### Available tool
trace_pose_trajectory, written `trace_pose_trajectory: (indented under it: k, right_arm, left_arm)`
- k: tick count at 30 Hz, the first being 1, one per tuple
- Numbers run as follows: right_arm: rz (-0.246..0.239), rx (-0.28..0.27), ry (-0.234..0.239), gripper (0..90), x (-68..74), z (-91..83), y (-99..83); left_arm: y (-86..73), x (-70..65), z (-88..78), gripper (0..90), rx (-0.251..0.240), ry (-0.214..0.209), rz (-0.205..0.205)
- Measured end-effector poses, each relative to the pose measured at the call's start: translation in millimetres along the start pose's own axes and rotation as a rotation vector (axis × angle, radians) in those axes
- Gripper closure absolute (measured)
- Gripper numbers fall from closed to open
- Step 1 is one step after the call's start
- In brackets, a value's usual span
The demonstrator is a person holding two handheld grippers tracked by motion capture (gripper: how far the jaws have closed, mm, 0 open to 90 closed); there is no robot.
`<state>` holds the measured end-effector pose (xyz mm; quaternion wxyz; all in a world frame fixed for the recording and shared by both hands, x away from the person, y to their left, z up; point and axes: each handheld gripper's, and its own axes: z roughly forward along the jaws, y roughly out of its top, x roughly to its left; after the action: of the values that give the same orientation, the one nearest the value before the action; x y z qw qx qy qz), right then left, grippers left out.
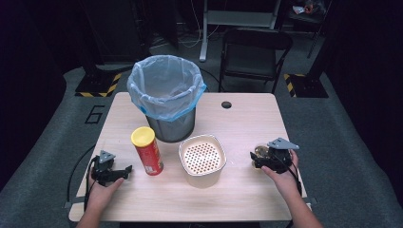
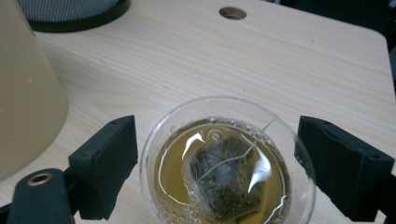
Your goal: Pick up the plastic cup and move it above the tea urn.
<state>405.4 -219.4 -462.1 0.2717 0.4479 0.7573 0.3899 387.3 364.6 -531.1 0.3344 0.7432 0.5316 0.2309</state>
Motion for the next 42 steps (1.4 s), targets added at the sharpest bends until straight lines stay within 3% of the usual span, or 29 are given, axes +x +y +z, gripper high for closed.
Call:
trace_pose_trajectory:
  k: [10, 17, 19, 22, 28, 35, 42]
  right_arm:
    - [-0.040, -0.044, -0.015, 14.4, 6.3, -26.6, 26.1]
    - [-0.056, -0.063, 0.057, 26.6, 36.2, -37.0, 55.6]
    - [-0.047, -0.061, 0.115, 31.1, 45.3, -35.6, 63.1]
    - [-0.070, -0.051, 0.172, 35.2, 61.8, -29.1, 71.4]
    - [-0.071, -0.028, 0.232, 42.4, 86.1, -7.9, 79.5]
    - [-0.069, 0.049, 0.251, 50.0, 97.5, 11.5, 74.2]
    - [-0.073, 0.071, 0.289, 61.8, 97.9, 8.5, 64.6]
  left_arm:
    - [0.0, -0.1, 0.0, 11.5, 0.000, 0.000, -0.001]
    - [-0.1, -0.1, 0.0, 11.5, 0.000, 0.000, -0.001]
    - [-0.1, -0.2, 0.0, 11.5, 0.000, 0.000, -0.002]
    - [-0.1, -0.3, 0.0, 11.5, -0.001, 0.000, -0.003]
    - [0.0, 0.0, -0.2, 11.5, 0.000, 0.002, 0.002]
    - [-0.1, -0.3, 0.0, 11.5, 0.000, 0.000, -0.003]
    - [-0.1, -0.3, 0.0, 11.5, 0.000, 0.000, -0.003]
